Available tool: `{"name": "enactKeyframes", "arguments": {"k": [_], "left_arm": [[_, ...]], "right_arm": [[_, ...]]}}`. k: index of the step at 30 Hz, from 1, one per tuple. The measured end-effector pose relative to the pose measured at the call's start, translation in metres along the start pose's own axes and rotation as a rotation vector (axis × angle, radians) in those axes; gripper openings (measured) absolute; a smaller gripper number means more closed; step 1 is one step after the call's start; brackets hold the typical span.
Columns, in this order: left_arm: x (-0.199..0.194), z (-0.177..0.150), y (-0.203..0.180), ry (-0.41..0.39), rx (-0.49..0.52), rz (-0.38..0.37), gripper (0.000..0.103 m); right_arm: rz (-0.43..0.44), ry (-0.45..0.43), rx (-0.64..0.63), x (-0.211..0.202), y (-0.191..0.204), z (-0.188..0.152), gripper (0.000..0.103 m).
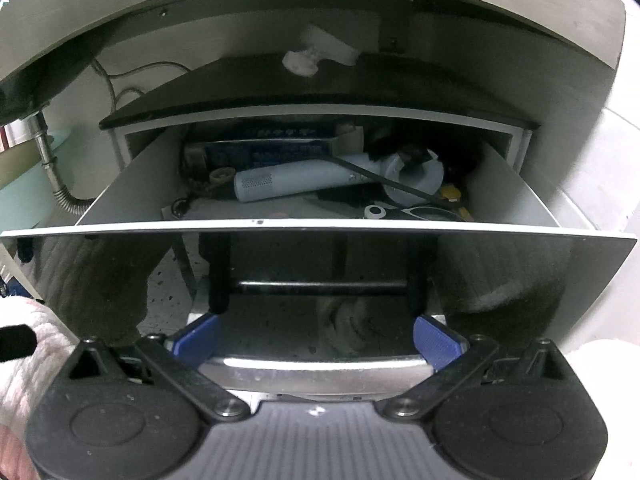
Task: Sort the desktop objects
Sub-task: 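Pull the drawer further out, then open the right gripper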
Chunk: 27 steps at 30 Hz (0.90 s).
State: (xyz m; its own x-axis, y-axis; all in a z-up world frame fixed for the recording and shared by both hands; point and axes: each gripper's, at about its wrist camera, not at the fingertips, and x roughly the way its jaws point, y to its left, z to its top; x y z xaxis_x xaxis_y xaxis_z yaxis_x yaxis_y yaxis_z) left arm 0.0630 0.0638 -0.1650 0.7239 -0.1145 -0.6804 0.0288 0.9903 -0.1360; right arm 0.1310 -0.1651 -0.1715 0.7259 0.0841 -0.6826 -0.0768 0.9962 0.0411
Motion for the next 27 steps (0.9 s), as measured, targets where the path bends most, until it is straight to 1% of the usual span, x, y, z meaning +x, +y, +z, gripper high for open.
{"name": "enactKeyframes", "arguments": {"k": [12, 27], "left_arm": [[-0.0014, -0.0001, -0.0004, -0.003, 0.003, -0.002, 0.099], [0.0004, 0.0027, -0.0004, -0.004, 0.013, -0.002, 0.099]], "right_arm": [[0.003, 0.015, 0.003, 0.0026, -0.0017, 0.0020, 0.103], [0.006, 0.056, 0.000, -0.0002, -0.0022, 0.0017, 0.103]]}}
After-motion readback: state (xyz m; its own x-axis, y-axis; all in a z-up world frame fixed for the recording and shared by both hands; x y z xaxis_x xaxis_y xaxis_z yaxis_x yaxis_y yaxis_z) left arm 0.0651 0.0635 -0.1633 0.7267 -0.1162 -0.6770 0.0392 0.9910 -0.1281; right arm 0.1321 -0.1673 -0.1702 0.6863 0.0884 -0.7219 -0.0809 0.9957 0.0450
